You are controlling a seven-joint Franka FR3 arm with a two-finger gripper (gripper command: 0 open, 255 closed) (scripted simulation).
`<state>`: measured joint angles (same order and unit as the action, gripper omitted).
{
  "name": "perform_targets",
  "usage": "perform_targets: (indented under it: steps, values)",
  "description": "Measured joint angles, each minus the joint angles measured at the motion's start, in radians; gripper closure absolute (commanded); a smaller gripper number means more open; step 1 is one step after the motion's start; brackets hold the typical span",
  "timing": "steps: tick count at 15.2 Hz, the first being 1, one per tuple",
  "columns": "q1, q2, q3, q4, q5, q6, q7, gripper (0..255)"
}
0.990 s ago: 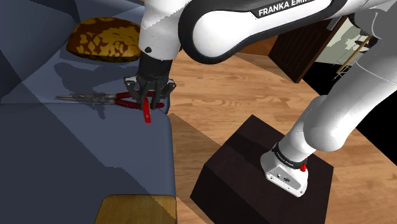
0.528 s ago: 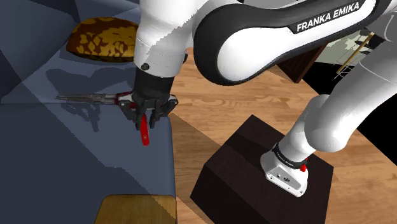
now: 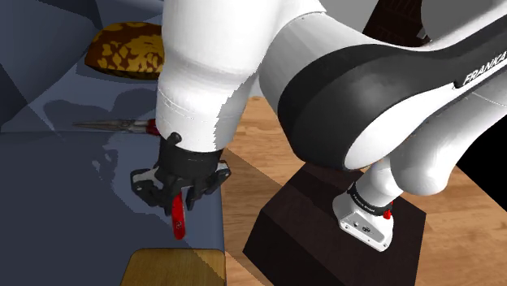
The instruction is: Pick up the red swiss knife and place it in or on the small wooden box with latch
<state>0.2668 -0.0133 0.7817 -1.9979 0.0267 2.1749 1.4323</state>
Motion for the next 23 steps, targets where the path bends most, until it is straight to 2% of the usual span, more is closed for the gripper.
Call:
perform_targets:
  steps: [4, 9, 23]
  values:
    - [0.055, 0.050, 0.052, 0.048, -0.067, -0.015, 0.135, 255]
    - [0.138, 0.151, 0.090, 0.130, -0.183, -0.037, 0.298, 255]
    - [0.182, 0.238, 0.066, 0.026, -0.289, 0.118, 0.391, 255]
